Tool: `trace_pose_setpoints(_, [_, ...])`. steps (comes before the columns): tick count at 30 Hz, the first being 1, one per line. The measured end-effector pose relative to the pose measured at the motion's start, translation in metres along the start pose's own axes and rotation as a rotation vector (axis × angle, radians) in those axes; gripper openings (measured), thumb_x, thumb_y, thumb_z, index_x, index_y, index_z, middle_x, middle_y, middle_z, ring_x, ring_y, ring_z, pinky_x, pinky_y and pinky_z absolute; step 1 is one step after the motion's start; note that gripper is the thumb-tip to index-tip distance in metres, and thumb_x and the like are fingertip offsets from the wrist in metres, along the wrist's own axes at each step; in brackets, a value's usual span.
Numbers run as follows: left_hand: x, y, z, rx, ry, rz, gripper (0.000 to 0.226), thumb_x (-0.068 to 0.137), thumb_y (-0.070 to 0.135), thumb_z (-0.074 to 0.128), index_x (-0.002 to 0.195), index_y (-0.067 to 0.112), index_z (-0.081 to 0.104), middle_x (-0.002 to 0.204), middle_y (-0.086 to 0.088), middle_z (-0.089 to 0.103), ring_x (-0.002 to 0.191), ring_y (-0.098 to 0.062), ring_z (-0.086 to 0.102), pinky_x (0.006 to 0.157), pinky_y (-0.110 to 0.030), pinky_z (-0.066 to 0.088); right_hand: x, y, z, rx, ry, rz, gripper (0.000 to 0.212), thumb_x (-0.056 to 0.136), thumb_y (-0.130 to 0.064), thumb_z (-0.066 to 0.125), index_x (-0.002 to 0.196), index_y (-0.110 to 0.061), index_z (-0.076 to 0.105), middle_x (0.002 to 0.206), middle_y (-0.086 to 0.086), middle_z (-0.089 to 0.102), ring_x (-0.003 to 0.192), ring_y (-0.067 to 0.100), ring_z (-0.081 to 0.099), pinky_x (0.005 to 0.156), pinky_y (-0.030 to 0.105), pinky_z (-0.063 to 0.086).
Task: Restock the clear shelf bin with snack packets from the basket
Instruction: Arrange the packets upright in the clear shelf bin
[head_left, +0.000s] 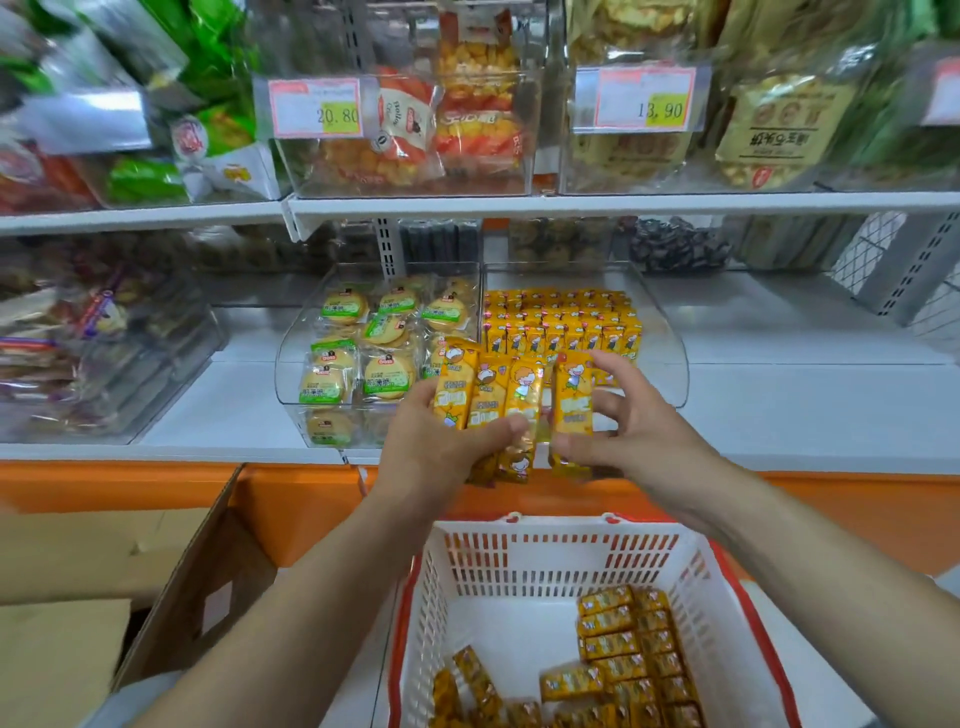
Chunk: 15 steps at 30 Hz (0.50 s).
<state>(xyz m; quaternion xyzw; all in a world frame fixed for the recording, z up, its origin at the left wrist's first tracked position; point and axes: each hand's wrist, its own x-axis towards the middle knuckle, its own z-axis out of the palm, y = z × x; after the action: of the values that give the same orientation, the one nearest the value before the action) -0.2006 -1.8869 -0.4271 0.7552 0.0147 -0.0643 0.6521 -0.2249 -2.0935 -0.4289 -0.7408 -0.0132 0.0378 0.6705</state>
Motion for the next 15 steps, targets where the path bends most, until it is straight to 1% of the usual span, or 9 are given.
trace_pose_setpoints(2, [0.01,0.01,-0.013,0.039,0.045,0.017,0.128,0.043,0.051,0.091,0.154,0.022,0.034,0.138,-0.007,0.059,0.116,-0.031,0.067,0.097,-0.051,0.058,0.024,-0.003,-0.003,-0.049,0.084,-0.029,0.08,0.061,-0.043,0.09,0.124,-0.056,0.044,0.127,0.004,0.059,0.101,0.016,0.07,0.084,0.039,0.059])
trace_pose_setpoints(5, [0.027,0.01,-0.033,0.091,0.08,0.059,0.088,0.058,0.037,0.095,0.134,0.022,0.052,0.118,-0.004,0.072,0.098,-0.019,0.075,0.079,-0.04,0.064,0.074,-0.001,-0.011,-0.188,0.197,-0.093,0.054,0.083,-0.034,0.079,0.12,-0.046,0.043,0.107,0.013,0.06,0.09,0.021,0.065,0.074,0.036,0.053])
trace_pose_setpoints(6, [0.031,0.007,-0.038,0.107,0.096,0.063,0.083,0.06,0.035,0.094,0.132,0.023,0.054,0.12,-0.004,0.071,0.1,-0.02,0.074,0.08,-0.042,0.064,0.092,0.001,-0.012,-0.218,0.223,-0.095,0.051,0.085,-0.03,0.078,0.12,-0.043,0.043,0.108,0.018,0.06,0.093,0.026,0.065,0.075,0.04,0.053])
trace_pose_setpoints(8, [0.039,-0.001,-0.044,0.102,0.115,0.047,0.099,0.054,0.04,0.091,0.142,0.021,0.049,0.132,-0.008,0.065,0.115,-0.029,0.068,0.09,-0.051,0.061,0.126,0.008,-0.014,-0.291,0.258,-0.092,0.051,0.082,-0.024,0.08,0.119,-0.036,0.046,0.11,0.02,0.059,0.1,0.038,0.065,0.084,0.053,0.055])
trace_pose_setpoints(9, [0.044,-0.004,-0.047,0.101,0.12,0.047,0.106,0.051,0.043,0.089,0.145,0.021,0.046,0.133,-0.007,0.065,0.115,-0.03,0.068,0.09,-0.051,0.061,0.142,0.011,-0.013,-0.357,0.276,-0.103,0.051,0.079,-0.021,0.083,0.115,-0.032,0.048,0.106,0.016,0.059,0.098,0.039,0.064,0.084,0.055,0.055])
trace_pose_setpoints(10, [0.046,-0.005,-0.048,0.1,0.118,0.061,0.107,0.049,0.044,0.087,0.145,0.021,0.046,0.129,-0.006,0.067,0.111,-0.028,0.07,0.087,-0.049,0.063,0.155,0.014,-0.011,-0.432,0.291,-0.115,0.051,0.076,-0.019,0.086,0.109,-0.03,0.049,0.101,0.008,0.059,0.095,0.037,0.064,0.083,0.054,0.055])
trace_pose_setpoints(12, [0.054,-0.009,-0.051,0.08,0.109,0.077,0.103,0.048,0.046,0.086,0.141,0.021,0.049,0.118,-0.001,0.071,0.099,-0.021,0.075,0.077,-0.04,0.066,0.181,0.02,-0.007,-0.558,0.3,-0.136,0.052,0.07,-0.018,0.09,0.102,-0.027,0.05,0.098,-0.004,0.058,0.092,0.027,0.06,0.078,0.041,0.053])
trace_pose_setpoints(13, [0.059,-0.011,-0.053,0.075,0.106,0.082,0.099,0.048,0.047,0.086,0.137,0.022,0.052,0.113,0.002,0.073,0.093,-0.018,0.076,0.072,-0.036,0.066,0.192,0.023,-0.004,-0.624,0.292,-0.148,0.053,0.068,-0.019,0.091,0.101,-0.027,0.05,0.1,-0.004,0.06,0.093,0.024,0.058,0.075,0.034,0.048])
trace_pose_setpoints(15, [0.066,-0.016,-0.054,0.087,0.106,0.086,0.085,0.048,0.048,0.086,0.125,0.026,0.057,0.103,0.006,0.075,0.085,-0.01,0.077,0.065,-0.029,0.064,0.212,0.03,-0.001,-0.78,0.245,-0.167,0.055,0.065,-0.024,0.093,0.104,-0.027,0.054,0.106,0.003,0.065,0.095,0.022,0.057,0.072,0.03,0.041])
